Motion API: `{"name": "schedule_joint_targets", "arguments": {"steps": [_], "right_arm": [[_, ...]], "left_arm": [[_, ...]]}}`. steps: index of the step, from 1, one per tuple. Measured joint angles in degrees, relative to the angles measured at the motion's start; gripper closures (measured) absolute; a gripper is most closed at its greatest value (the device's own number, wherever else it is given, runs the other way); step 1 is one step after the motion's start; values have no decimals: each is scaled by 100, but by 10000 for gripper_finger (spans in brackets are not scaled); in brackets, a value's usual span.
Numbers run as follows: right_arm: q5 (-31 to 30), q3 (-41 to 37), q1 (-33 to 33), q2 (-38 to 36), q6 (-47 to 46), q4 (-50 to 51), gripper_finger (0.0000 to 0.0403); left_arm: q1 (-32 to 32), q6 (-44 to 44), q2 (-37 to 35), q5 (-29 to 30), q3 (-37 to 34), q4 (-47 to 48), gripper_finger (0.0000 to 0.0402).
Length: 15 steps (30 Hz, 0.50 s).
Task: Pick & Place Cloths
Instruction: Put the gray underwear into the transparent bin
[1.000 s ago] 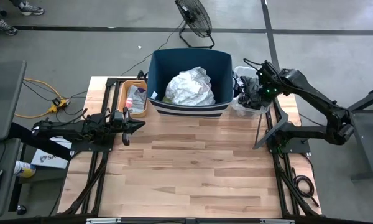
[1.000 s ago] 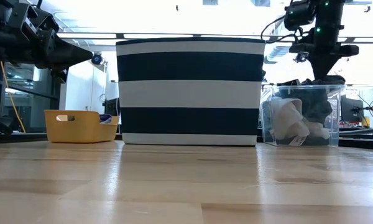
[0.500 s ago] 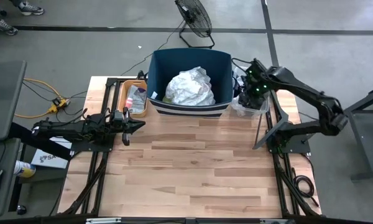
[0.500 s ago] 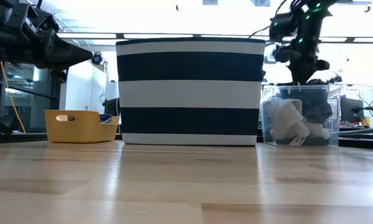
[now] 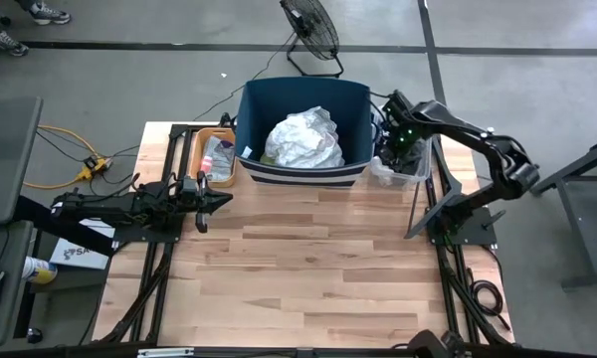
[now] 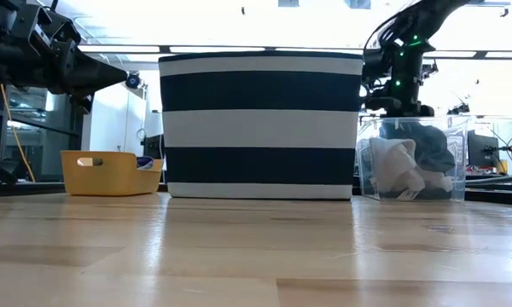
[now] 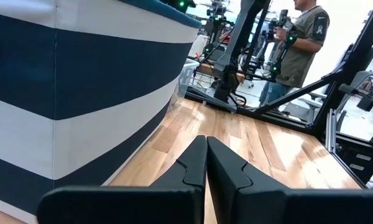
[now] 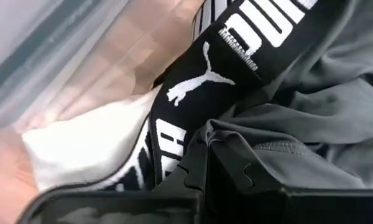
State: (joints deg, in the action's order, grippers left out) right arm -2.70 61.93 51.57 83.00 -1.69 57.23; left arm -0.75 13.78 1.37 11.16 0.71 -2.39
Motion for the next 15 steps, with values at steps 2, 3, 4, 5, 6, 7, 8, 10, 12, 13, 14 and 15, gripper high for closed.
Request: {"name": "schedule_joint_targets", "arguments": {"steps": [2,3,4,5,6,7,8,10,12,13,14,15], "right_arm": [[-15,0,-2,-87,39,27,399],[-16,-1,-4,-150,43,37,399],[-14,-5,-4,-231,44,47,399],[-15,-9,-4,-322,39,59,399],[-12,-9,-7,-422,40,62,399],[0,-9,-9,-536,49,47,399],[13,-9,-9,-640,53,35,397],[76,-9,-3,-851,114,27,390],[183,-9,-2,-1080,180,-32,375],[221,-9,-2,-1191,183,-53,364],[263,-9,-2,-1288,178,-51,351],[265,-9,-2,-1379,156,-42,336]], "left_arm": [[0,0,0,0,0,1,391],[-1,0,-1,-1,0,2,391],[0,0,0,0,0,1,391],[-2,0,0,0,0,2,391],[-2,0,0,-1,0,2,391],[0,0,-2,0,0,0,391],[-2,0,-2,0,0,2,391],[-2,0,0,0,0,2,391],[-1,0,0,-1,0,1,391],[-1,0,0,-1,0,2,391],[-2,0,0,0,0,2,391],[0,0,-2,0,0,2,391]]}}
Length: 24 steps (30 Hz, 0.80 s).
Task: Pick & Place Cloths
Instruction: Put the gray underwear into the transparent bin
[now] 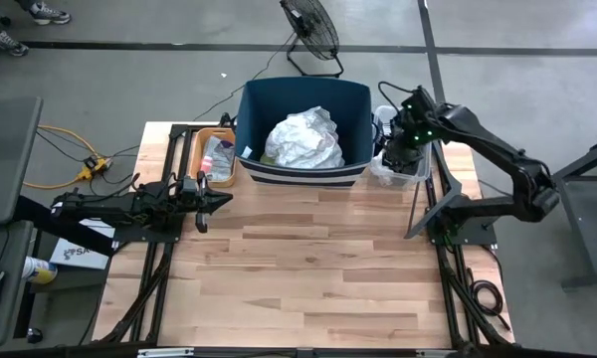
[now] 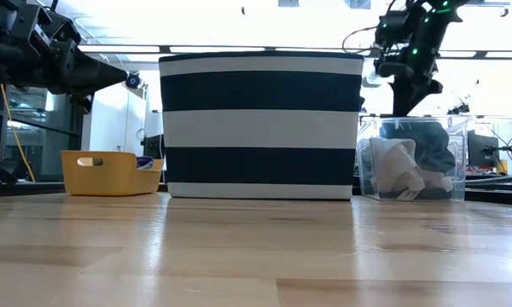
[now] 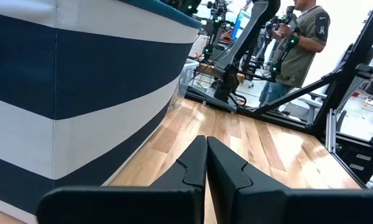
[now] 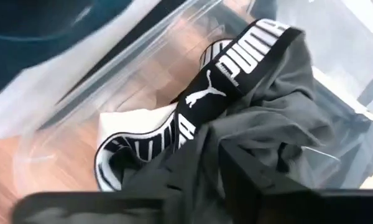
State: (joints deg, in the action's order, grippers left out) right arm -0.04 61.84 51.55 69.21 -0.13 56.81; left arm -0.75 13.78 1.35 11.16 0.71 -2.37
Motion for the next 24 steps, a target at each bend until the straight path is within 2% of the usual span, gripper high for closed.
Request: {"name": "schedule_joint_targets", "arguments": {"steps": [5,9,17,24], "right_arm": [[-140,0,0,-372,-399,608,264],[-93,0,-5,-443,-919,1158,241],[-324,1,-4,-364,-1525,1235,266],[-622,2,-2,269,-1468,989,305]], "left_arm": [[-1,0,1,0,0,0,391],[-2,0,1,0,0,0,391],[-1,-1,1,0,0,0,391],[0,0,2,0,0,0,391]]}}
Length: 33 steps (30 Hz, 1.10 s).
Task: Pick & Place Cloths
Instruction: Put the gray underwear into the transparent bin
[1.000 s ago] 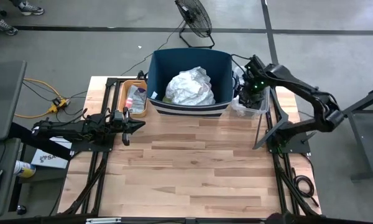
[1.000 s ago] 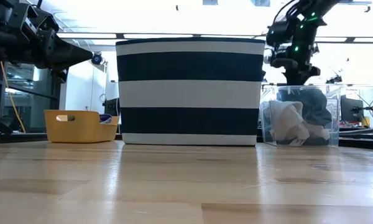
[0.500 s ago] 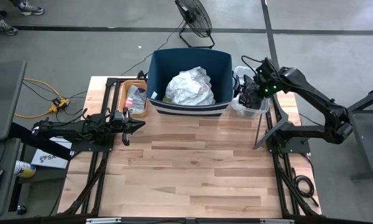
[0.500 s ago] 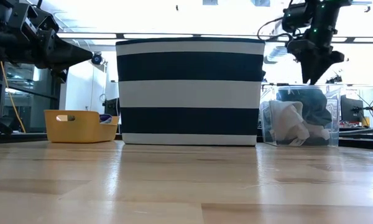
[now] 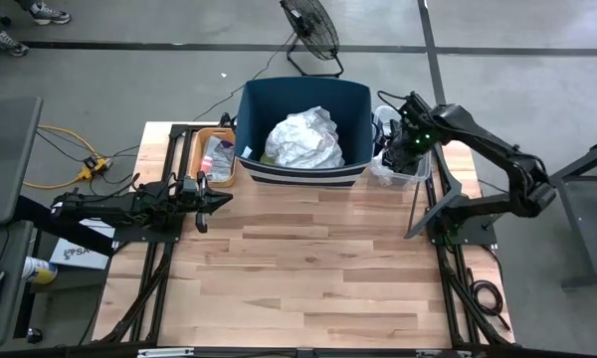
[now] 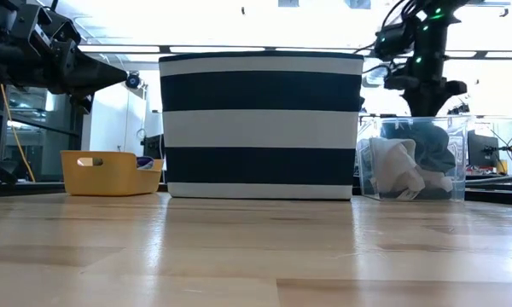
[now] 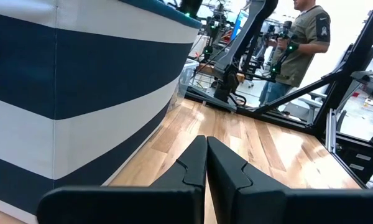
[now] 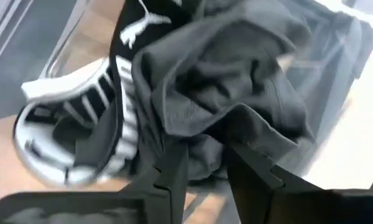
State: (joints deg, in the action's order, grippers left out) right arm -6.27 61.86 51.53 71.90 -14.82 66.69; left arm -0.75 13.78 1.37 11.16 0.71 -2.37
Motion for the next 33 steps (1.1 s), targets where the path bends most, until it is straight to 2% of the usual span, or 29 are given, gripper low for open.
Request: {"name": "schedule_joint_targets", "arguments": {"steps": [3,11,16,25,33], "right_arm": [[-158,-2,4,261,384,-295,327],[-99,-1,234,756,2558,-709,393],[80,5,469,1118,3425,-769,398],[100,9,649,1725,3760,-1160,398],[24,5,643,1494,3782,-948,398]], "left_arm": [[-1,0,-1,-1,0,0,391],[0,0,0,0,0,0,391],[0,0,-2,0,0,0,391],[-2,0,0,0,0,0,391],[-1,0,-1,0,0,-1,391]]}}
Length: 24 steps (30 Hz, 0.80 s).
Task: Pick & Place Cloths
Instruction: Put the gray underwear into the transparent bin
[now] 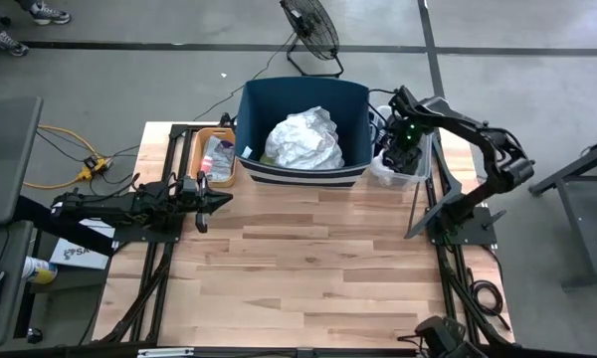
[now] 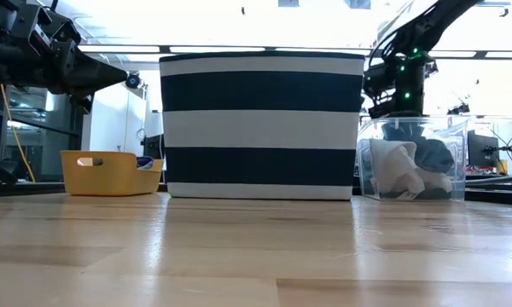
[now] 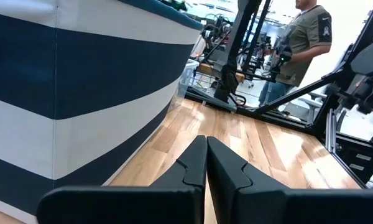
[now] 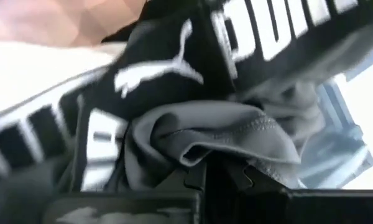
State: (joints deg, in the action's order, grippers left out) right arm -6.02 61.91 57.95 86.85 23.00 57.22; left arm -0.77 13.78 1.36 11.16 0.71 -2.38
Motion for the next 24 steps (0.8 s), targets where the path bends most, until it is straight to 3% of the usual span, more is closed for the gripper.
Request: {"name": "schedule_joint_targets", "arguments": {"steps": [14,18,24], "right_arm": [[242,-11,-102,-1714,-470,136,398],[1402,-11,-114,-2229,-896,75,398],[4251,-11,-207,-2865,-1525,-58,398]], "left_arm": [[0,0,0,0,0,0,391],[1,0,-1,0,0,1,391],[0,-1,1,0,0,-2,391]]}}
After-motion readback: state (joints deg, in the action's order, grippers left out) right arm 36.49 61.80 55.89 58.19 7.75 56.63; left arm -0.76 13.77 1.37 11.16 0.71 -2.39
